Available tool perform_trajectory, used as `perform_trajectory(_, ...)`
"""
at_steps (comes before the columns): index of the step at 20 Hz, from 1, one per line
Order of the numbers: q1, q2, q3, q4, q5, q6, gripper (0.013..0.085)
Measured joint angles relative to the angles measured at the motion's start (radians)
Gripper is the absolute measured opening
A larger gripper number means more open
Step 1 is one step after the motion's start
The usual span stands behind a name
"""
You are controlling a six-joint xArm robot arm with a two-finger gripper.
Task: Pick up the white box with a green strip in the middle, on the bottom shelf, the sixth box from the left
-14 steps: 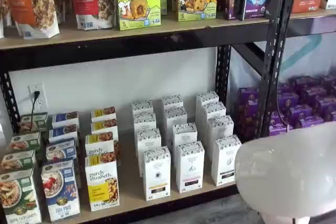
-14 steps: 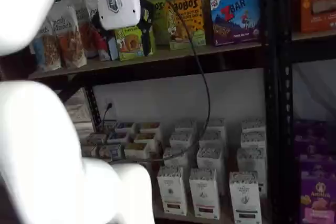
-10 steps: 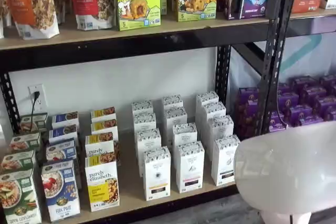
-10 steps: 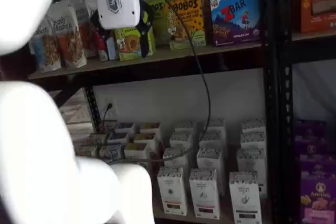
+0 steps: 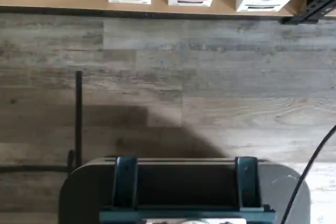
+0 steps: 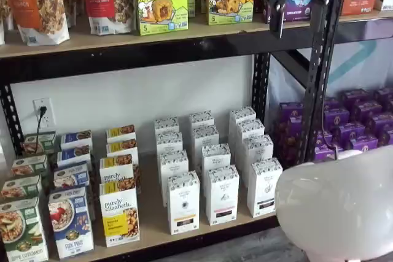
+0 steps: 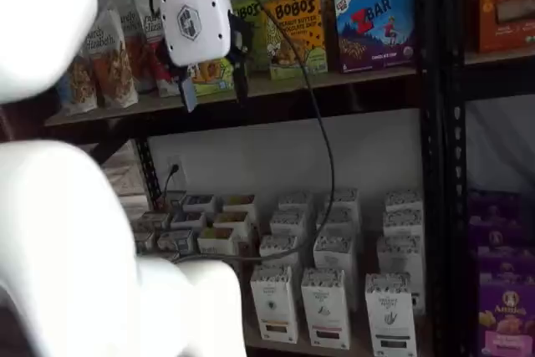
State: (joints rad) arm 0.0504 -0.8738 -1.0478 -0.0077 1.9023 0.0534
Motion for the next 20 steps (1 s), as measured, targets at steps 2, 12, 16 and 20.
perform_trajectory(2,0.008,-0.01,0.04,-0.023,-0.039,0.003,0.085)
perform_trajectory(12,-0.086,-0.028,0.224,-0.04,-0.256,-0.08,0.085)
perform_trajectory(16,-0.133,-0.004,0.281,-0.043,-0.337,-0.124,0.085)
perform_trajectory(20,-0.175,0.01,0.345,-0.03,-0.444,-0.16,0.085)
